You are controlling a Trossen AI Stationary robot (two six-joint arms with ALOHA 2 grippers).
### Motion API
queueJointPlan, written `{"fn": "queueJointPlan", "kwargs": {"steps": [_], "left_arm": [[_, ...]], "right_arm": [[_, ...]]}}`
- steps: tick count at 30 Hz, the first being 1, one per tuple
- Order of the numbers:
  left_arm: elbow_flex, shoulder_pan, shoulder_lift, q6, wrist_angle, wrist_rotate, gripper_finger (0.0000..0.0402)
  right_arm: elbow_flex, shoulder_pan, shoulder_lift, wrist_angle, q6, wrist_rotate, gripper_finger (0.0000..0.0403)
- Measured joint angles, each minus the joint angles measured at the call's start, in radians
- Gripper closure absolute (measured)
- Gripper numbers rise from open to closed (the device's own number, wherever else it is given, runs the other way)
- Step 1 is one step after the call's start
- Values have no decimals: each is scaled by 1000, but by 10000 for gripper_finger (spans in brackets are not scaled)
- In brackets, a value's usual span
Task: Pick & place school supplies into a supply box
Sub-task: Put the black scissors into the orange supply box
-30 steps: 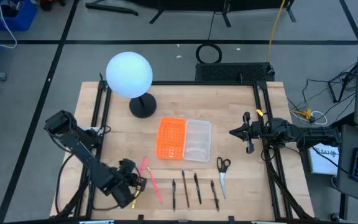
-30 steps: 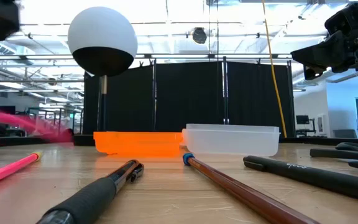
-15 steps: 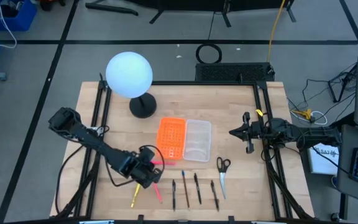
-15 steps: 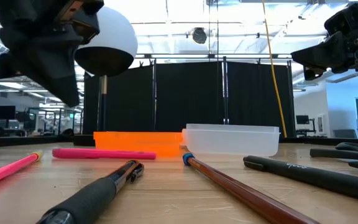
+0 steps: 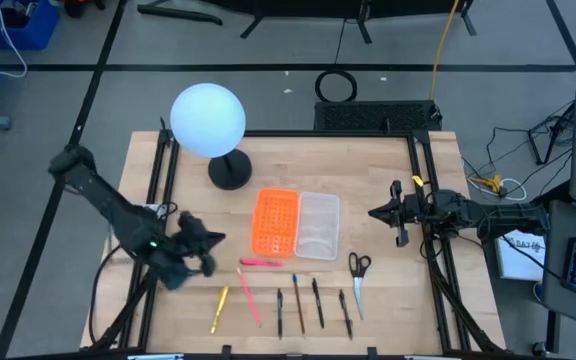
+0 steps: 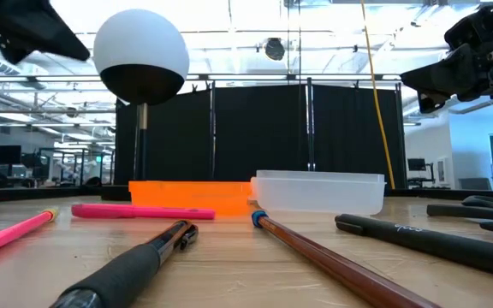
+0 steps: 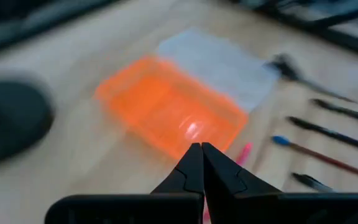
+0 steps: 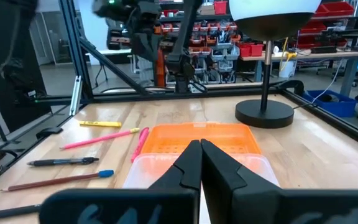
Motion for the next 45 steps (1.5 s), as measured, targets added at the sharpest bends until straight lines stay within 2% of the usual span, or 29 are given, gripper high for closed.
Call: {"fn": "queueJointPlan", "kwargs": {"steps": [2,6,9,11,18,23,27,29,32,34,37,43,45], "left_arm": [[-112,-14,-106,243,210,9,399],[-293,15,-261,671,623,146,399],[-399,37,-325,889,803,239,400],[-453,62,-351,976,857,270,400],[-557,119,-436,1033,894,336,400],[-613,125,-507,1120,901,475,401],[-612,186,-565,1180,887,556,401],[-605,231,-586,1217,876,653,401],[-592,294,-613,1266,835,860,401],[-583,331,-635,1304,785,943,401],[-575,389,-677,1359,697,956,401],[-576,476,-817,1377,485,1030,401],[-591,500,-867,1382,482,1032,401]], "right_arm": [[0,0,1,0,9,0,403],[0,0,7,0,26,0,403],[0,0,11,1,6,0,403],[0,0,14,6,3,0,403],[0,0,18,77,0,3,403],[0,0,18,112,0,2,403],[0,0,18,159,-8,2,403],[0,0,20,182,-20,2,403],[0,0,25,217,-20,1,403],[0,0,30,246,-22,1,403],[0,0,38,266,-26,9,403],[0,0,57,278,-12,119,403],[0,0,62,277,-12,134,403]]}}
